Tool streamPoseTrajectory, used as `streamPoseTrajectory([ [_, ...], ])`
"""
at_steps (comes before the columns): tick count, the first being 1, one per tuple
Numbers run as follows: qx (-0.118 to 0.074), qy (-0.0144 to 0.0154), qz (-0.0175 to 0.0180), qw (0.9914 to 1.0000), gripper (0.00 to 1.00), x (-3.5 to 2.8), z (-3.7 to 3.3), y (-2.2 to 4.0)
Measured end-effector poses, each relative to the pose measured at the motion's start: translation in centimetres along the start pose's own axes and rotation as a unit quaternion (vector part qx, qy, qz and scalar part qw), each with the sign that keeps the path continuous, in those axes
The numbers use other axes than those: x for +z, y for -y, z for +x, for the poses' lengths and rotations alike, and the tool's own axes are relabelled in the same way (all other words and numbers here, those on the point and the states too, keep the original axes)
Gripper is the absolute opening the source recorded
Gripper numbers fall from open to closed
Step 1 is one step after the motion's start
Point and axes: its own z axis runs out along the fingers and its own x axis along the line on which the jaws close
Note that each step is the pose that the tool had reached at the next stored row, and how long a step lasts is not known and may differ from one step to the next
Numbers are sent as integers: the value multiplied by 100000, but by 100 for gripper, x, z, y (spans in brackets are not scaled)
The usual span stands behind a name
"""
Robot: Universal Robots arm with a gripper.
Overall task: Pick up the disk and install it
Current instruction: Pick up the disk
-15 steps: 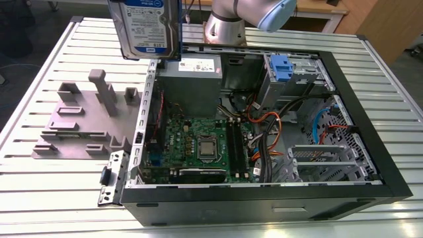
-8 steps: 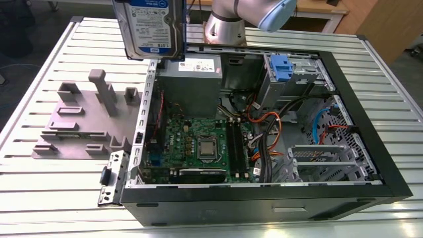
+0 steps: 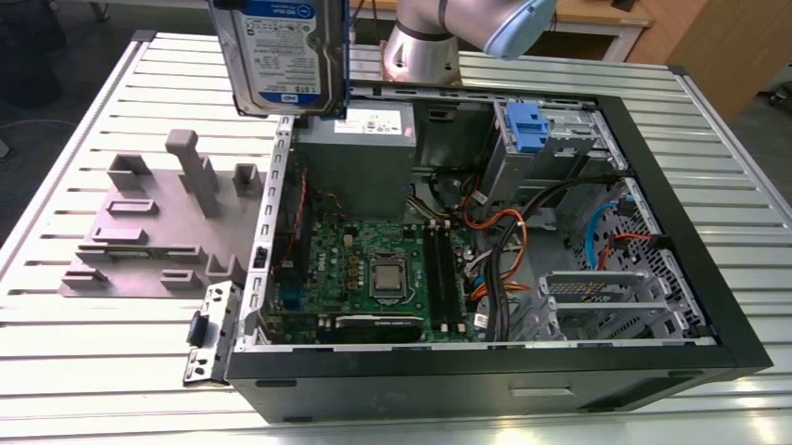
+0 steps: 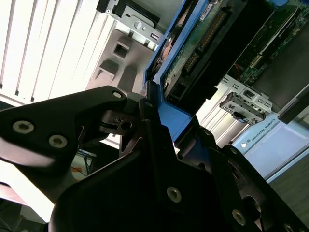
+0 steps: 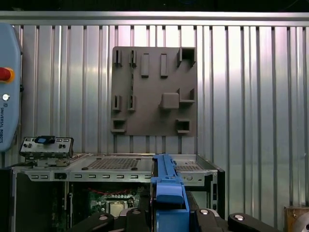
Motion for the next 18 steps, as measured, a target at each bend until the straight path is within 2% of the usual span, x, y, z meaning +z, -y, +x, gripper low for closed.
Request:
streamPoseTrajectory([
  [2, 7, -14, -2, 100000, 37, 0, 2, 3],
  [10, -1, -15, 1, 100000, 37, -1, 1, 87],
  [18, -1, -16, -1, 100000, 37, -2, 27, 98],
])
